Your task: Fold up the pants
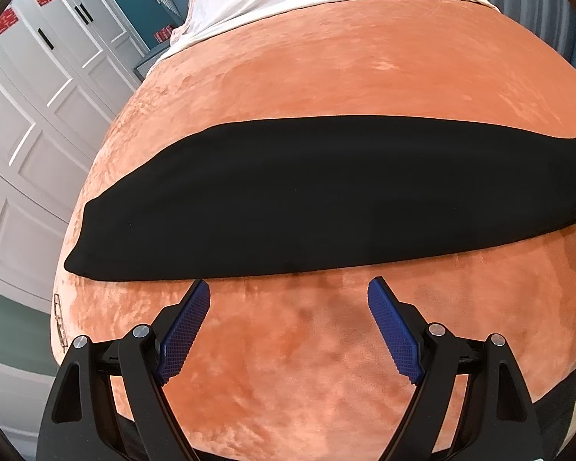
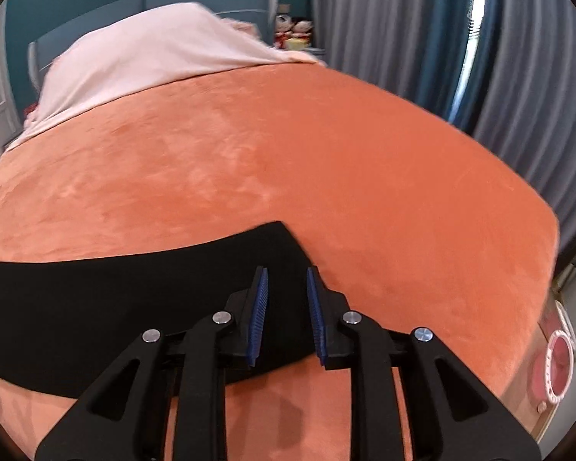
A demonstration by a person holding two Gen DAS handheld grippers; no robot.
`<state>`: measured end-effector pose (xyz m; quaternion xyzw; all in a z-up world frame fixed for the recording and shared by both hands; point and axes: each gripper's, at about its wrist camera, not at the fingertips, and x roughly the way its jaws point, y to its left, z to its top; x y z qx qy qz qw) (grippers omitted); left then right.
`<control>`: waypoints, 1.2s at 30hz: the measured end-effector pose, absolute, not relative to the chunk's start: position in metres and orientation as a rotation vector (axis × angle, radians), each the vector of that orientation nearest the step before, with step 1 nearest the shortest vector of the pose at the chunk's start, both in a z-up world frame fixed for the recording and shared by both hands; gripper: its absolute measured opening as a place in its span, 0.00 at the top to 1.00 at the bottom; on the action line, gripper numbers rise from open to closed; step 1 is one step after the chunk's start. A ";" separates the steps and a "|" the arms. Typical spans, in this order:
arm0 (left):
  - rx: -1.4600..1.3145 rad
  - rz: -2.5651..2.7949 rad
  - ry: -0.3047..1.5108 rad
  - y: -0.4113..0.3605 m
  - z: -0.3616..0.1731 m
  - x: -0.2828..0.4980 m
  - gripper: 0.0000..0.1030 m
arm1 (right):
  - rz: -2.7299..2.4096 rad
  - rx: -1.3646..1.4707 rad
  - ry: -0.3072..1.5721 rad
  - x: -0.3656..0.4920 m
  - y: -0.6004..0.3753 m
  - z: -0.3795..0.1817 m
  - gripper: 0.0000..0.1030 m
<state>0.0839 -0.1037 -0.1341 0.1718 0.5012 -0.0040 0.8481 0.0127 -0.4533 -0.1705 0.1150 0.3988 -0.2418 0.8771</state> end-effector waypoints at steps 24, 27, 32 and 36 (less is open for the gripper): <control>0.341 -0.024 1.057 -0.094 -0.134 0.084 0.20 | -0.506 0.616 0.866 -0.047 -0.487 -0.193 0.48; 0.336 -0.019 1.061 -0.094 -0.134 0.086 0.20 | -0.513 0.640 0.865 -0.044 -0.495 -0.199 0.41; 0.331 -0.014 1.061 -0.094 -0.135 0.089 0.20 | -0.500 0.724 0.874 -0.031 -0.509 -0.216 0.41; 0.332 -0.015 1.062 -0.095 -0.137 0.092 0.20 | -0.486 0.748 0.876 -0.018 -0.513 -0.227 0.39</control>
